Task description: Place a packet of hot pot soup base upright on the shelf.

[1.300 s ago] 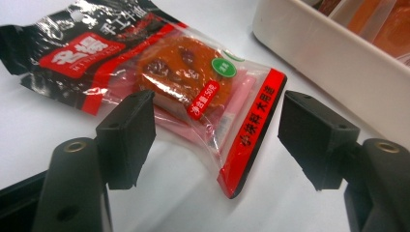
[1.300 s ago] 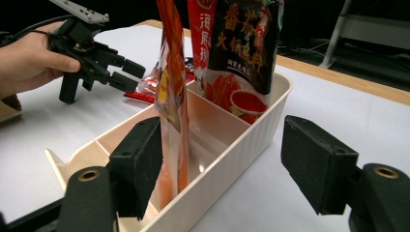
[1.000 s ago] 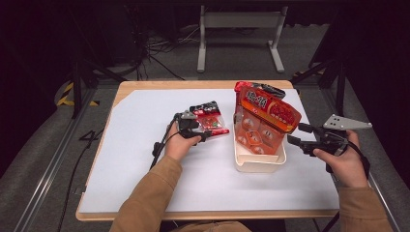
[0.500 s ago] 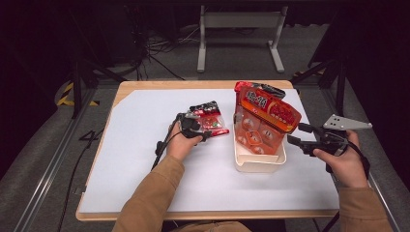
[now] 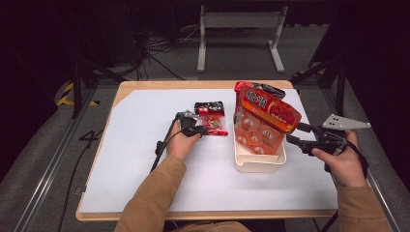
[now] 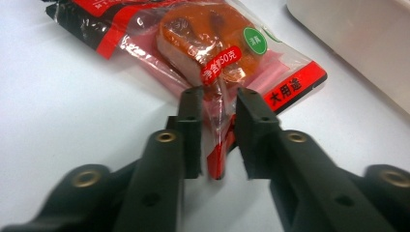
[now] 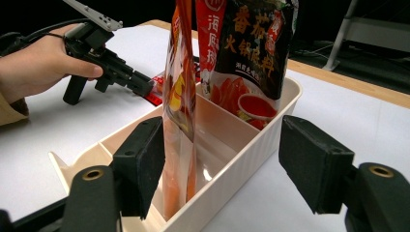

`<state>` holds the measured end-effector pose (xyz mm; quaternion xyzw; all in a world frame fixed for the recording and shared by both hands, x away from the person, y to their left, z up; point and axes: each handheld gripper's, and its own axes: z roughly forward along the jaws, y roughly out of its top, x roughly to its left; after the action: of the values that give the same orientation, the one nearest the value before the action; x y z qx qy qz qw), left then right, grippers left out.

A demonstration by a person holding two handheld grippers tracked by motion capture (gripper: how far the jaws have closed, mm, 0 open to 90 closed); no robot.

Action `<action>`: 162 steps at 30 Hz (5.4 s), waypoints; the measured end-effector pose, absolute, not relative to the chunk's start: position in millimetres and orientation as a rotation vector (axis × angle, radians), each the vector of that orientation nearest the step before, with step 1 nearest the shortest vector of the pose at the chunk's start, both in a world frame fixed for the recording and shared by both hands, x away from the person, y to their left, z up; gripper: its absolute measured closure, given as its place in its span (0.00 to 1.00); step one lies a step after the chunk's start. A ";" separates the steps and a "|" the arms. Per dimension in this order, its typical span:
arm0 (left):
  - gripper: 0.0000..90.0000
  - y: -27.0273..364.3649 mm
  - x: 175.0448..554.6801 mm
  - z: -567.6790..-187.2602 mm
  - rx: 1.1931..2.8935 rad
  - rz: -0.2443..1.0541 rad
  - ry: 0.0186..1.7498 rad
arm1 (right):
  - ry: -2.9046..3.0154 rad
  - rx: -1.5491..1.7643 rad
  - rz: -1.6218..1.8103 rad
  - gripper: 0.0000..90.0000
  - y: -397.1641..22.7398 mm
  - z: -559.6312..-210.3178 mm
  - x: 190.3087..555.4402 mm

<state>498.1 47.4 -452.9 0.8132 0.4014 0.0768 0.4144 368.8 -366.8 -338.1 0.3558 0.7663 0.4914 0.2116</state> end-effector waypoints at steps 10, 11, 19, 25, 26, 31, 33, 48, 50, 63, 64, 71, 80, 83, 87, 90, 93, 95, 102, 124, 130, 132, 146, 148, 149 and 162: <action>0.98 48.6 496.3 -452.2 2.025 0.195 1.009 | 2.123 0.984 1.381 0.42 -369.0 -336.0 367.2; 0.99 50.1 495.3 -451.8 2.016 0.187 1.012 | 2.119 0.984 1.385 0.43 -369.6 -335.3 366.5; 1.00 58.5 487.0 -444.8 2.039 0.183 1.007 | 2.108 0.979 1.429 0.51 -371.8 -331.2 363.4; 1.00 70.6 473.2 -430.3 2.025 0.203 0.961 | 2.090 0.972 1.427 0.51 -371.8 -324.3 358.9; 1.00 73.8 469.4 -426.2 2.017 0.205 0.953 | 2.087 0.969 1.425 0.51 -371.8 -322.6 357.7; 1.00 85.9 454.2 -409.6 1.984 0.221 0.921 | 2.075 0.949 1.414 0.51 -370.2 -314.6 352.4; 1.00 91.8 446.1 -401.8 1.975 0.222 0.904 | 2.064 0.949 1.414 0.51 -368.8 -310.5 349.3; 1.00 113.2 398.2 -370.8 1.957 0.245 0.778 | 2.050 0.845 1.450 0.51 -348.4 -284.1 327.9; 1.00 117.4 389.6 -368.9 1.944 0.255 0.761 | 2.071 0.833 1.445 0.51 -339.7 -281.5 325.0; 0.99 122.2 364.6 -362.4 1.903 0.247 0.708 | 2.093 0.744 1.492 0.46 -312.2 -269.3 317.6; 0.99 122.4 362.4 -361.6 1.898 0.247 0.700 | 2.107 0.736 1.498 0.47 -307.8 -270.4 319.2; 0.99 121.7 347.5 -356.5 1.884 0.247 0.635 | 2.203 0.746 1.524 0.49 -270.8 -284.7 341.0; 0.99 114.8 330.1 -359.6 1.903 0.209 0.574 | 2.271 0.815 1.526 0.50 -233.1 -305.8 371.5; 0.99 112.0 325.4 -360.5 1.907 0.209 0.552 | 2.284 0.832 1.536 0.49 -225.8 -312.5 377.0; 0.99 108.5 320.0 -361.1 1.908 0.197 0.530 | 2.286 0.847 1.544 0.44 -218.3 -322.4 382.5; 0.99 106.9 317.9 -361.3 1.911 0.195 0.516 | 2.297 0.852 1.543 0.43 -216.0 -327.3 384.4; 0.99 104.4 315.5 -362.0 1.913 0.187 0.505 | 2.303 0.855 1.548 0.43 -214.7 -328.8 384.8; 0.99 103.2 315.0 -362.6 1.914 0.185 0.497 | 2.311 0.860 1.559 0.42 -212.7 -330.4 384.9; 0.99 101.7 315.5 -366.0 1.910 0.177 0.487 | 2.328 0.895 1.582 0.40 -211.0 -334.3 387.1; 0.99 99.1 320.8 -374.4 1.916 0.159 0.467 | 2.354 0.841 1.578 0.99 -220.4 -329.0 385.3; 0.96 99.1 324.9 -379.3 1.942 0.149 0.479 | 2.306 0.788 1.584 1.00 -219.4 -322.0 379.0; 0.95 98.5 327.1 -382.2 1.961 0.141 0.484 | 2.294 0.762 1.603 1.00 -219.6 -318.7 376.5; 0.89 111.1 339.9 -392.5 1.937 0.097 0.593 | 2.297 0.514 1.680 1.00 -205.6 -301.4 356.5; 0.83 113.1 340.8 -392.2 1.922 0.102 0.608 | 2.312 0.482 1.673 1.00 -203.2 -301.5 355.4; 0.81 114.5 341.5 -391.9 1.918 0.112 0.611 | 2.318 0.470 1.666 1.00 -201.8 -301.8 354.8; 0.23 122.3 353.0 -375.7 1.820 0.202 0.585 | 2.427 0.342 1.629 1.00 -191.5 -309.0 354.3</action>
<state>353.0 122.3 -375.7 0.7763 0.2494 0.0862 0.5725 354.3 -191.5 -309.0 0.1157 0.8205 0.5509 0.0991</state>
